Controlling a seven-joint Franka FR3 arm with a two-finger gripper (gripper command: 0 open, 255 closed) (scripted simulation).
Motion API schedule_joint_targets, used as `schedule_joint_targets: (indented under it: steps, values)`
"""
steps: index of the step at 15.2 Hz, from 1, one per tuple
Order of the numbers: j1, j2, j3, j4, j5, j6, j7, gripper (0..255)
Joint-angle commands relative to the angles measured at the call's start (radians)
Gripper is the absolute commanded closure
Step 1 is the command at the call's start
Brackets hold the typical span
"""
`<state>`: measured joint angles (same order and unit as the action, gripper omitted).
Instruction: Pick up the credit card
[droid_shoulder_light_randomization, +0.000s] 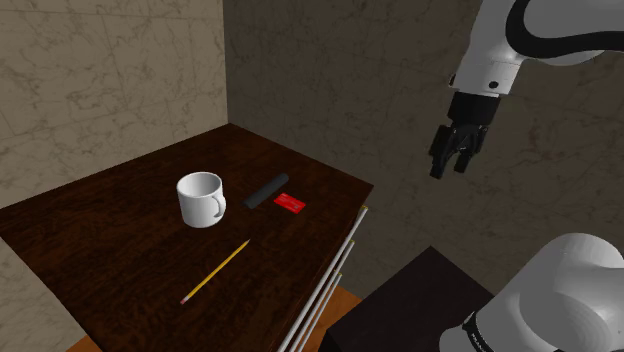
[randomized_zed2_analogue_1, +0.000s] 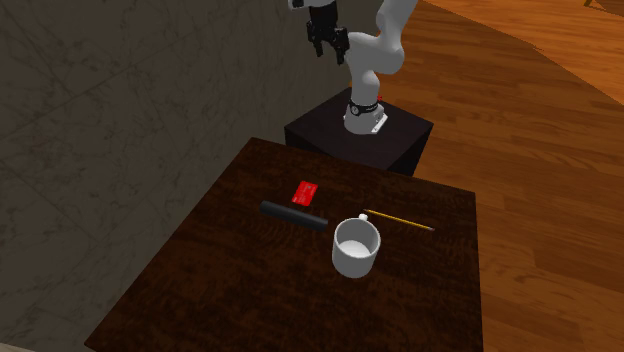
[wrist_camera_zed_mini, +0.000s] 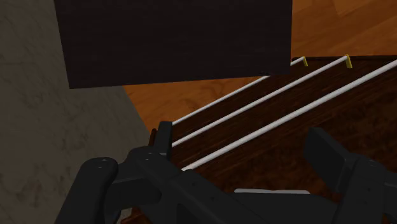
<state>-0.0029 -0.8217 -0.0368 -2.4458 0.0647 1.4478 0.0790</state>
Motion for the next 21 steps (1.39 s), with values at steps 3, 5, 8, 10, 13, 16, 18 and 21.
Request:
schedule_joint_targets:
  steps: [3, 5, 8, 10, 13, 16, 18, 21]
  values:
    - [0.013, 0.005, 0.008, -0.053, 0.007, 0.103, -0.019, 0]
    - [0.028, 0.019, 0.016, -0.1, 0.014, 0.209, -0.037, 0]
    - [0.05, 0.054, 0.028, -0.159, 0.027, 0.372, -0.066, 0]
    - [0.066, 0.089, 0.036, -0.191, 0.036, 0.484, -0.085, 0]
    - [0.092, 0.157, 0.049, -0.225, 0.052, 0.655, -0.116, 0]
    - [0.119, 0.243, 0.06, -0.242, 0.068, 0.827, -0.147, 0]
    - [0.138, 0.309, 0.066, -0.244, 0.08, 0.94, -0.17, 0]
    - [0.168, 0.417, 0.073, -0.232, 0.1, 1.105, -0.207, 0]
